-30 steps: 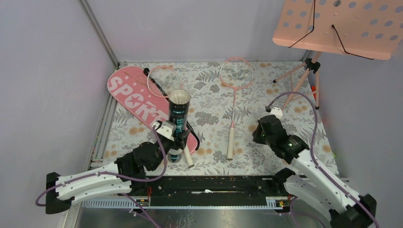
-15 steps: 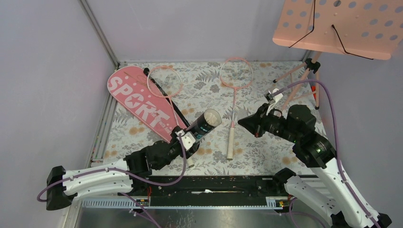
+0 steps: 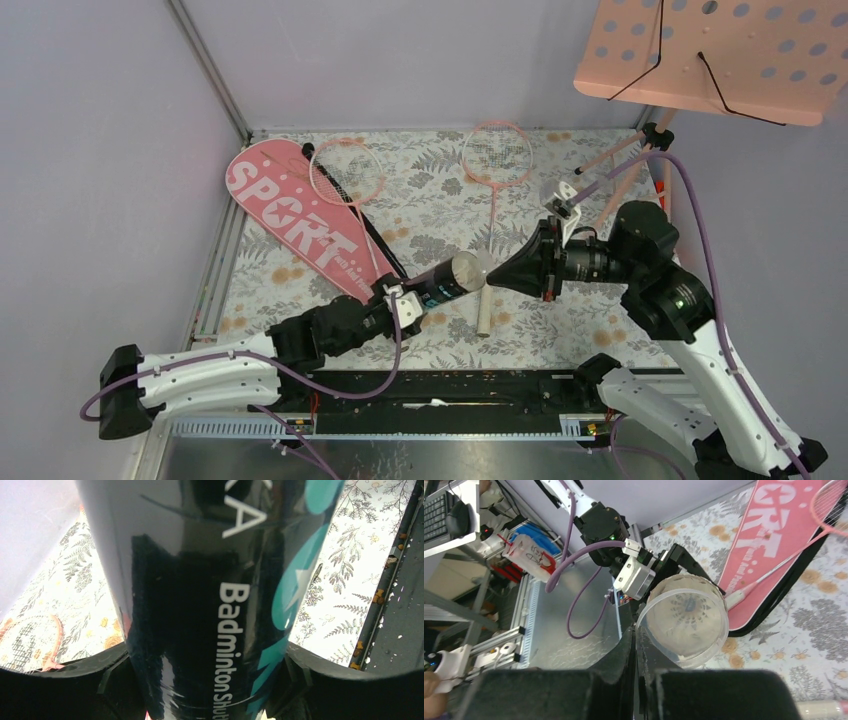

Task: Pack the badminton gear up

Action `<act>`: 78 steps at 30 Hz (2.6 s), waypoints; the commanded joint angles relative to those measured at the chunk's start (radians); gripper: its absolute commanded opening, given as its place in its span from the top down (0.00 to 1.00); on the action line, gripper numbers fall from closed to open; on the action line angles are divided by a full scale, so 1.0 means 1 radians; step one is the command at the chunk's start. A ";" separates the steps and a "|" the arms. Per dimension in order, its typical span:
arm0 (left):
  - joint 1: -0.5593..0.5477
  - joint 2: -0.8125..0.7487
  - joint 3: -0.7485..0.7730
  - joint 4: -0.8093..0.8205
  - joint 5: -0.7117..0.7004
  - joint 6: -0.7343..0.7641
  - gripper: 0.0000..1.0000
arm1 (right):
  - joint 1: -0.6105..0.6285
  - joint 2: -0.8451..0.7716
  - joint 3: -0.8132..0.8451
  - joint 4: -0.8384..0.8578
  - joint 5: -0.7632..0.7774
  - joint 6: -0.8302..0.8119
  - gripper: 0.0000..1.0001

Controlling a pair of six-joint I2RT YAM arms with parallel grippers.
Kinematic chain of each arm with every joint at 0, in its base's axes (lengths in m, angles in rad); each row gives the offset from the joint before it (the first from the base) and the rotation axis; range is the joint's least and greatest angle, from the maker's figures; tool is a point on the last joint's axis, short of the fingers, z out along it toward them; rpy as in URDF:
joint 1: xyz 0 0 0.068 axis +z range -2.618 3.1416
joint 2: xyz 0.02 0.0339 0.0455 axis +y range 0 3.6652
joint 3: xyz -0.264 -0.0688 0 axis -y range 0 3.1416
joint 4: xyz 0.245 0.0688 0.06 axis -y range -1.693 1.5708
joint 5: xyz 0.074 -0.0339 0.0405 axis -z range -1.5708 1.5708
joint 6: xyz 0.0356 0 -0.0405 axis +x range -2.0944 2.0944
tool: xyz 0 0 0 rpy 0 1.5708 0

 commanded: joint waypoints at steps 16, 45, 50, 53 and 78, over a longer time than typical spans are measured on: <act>-0.002 0.014 0.037 0.084 0.035 0.004 0.85 | 0.166 0.112 0.153 -0.177 0.150 -0.059 1.00; -0.002 0.022 0.039 0.095 0.068 0.004 0.86 | 0.175 0.193 0.172 -0.161 0.128 -0.035 0.94; -0.002 0.021 0.038 0.097 0.068 0.004 0.86 | 0.177 0.199 0.173 -0.166 0.130 -0.033 0.90; -0.002 0.021 0.038 0.097 0.069 0.004 0.86 | 0.180 0.202 0.173 -0.166 0.129 -0.028 0.85; -0.002 0.032 0.040 0.100 0.072 0.006 0.86 | 0.198 0.279 0.208 -0.181 0.176 0.027 0.46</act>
